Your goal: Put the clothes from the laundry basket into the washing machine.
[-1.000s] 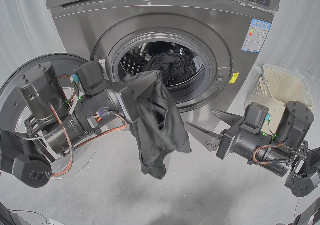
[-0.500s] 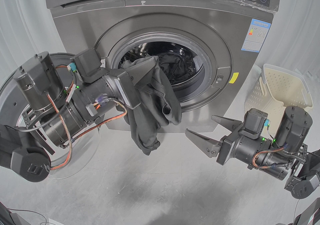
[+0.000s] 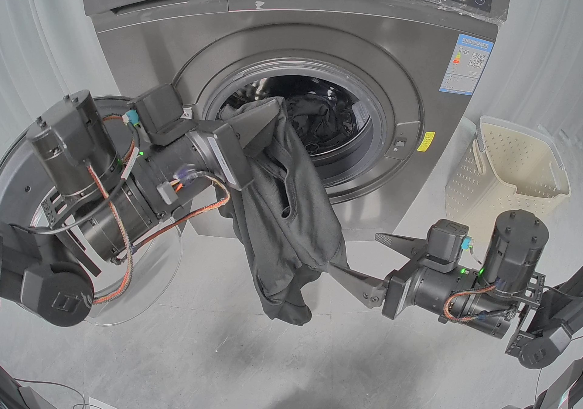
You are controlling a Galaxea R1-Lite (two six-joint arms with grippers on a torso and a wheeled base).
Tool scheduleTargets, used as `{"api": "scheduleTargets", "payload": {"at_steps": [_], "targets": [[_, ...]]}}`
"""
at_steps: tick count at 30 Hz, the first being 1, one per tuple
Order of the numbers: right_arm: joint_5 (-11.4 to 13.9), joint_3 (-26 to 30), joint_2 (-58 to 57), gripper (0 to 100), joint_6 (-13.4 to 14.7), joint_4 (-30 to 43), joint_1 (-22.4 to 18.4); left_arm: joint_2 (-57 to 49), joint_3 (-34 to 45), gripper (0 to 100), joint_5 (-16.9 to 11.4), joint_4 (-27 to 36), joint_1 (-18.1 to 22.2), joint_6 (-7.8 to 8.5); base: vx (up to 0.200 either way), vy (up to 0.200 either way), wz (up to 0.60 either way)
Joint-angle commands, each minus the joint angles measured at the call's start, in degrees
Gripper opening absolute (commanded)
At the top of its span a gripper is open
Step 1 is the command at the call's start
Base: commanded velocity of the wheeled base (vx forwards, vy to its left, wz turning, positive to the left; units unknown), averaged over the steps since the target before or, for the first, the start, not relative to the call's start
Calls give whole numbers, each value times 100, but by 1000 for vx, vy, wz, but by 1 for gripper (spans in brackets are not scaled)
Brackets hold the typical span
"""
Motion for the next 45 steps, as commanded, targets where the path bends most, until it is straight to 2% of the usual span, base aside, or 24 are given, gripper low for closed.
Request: {"api": "scheduleTargets", "payload": {"at_steps": [1,7,10,25,30,31,37,45], "targets": [[2,-151,396,100,-52,-219,109,5,-13,0,6,4,-8,-1,0,0,0],[64,-529,1248,100,-69,-1072,30,-4,-13,0,6,4,-8,-1,0,0,0],[82,-687,1556,100,-87,-1274,30,-4,-13,0,6,-4,-8,-1,0,0,0],[99,-1716,2321,100,-104,-1300,-84,5,-39,0,6,-4,0,-1,0,0,0],[99,-2234,2646,100,-113,-1274,-304,-4,-30,0,14,-4,9,-1,0,0,0],[90,-2304,2681,0,-122,-1300,-374,-12,-30,0,14,-4,9,-1,0,0,0],[99,-2331,2611,0,-157,-1415,-533,-39,23,0,6,-4,53,-1,0,0,0],[187,-1645,1978,0,-166,-1529,-524,-4,40,0,6,-4,88,-1,0,0,0]]}}
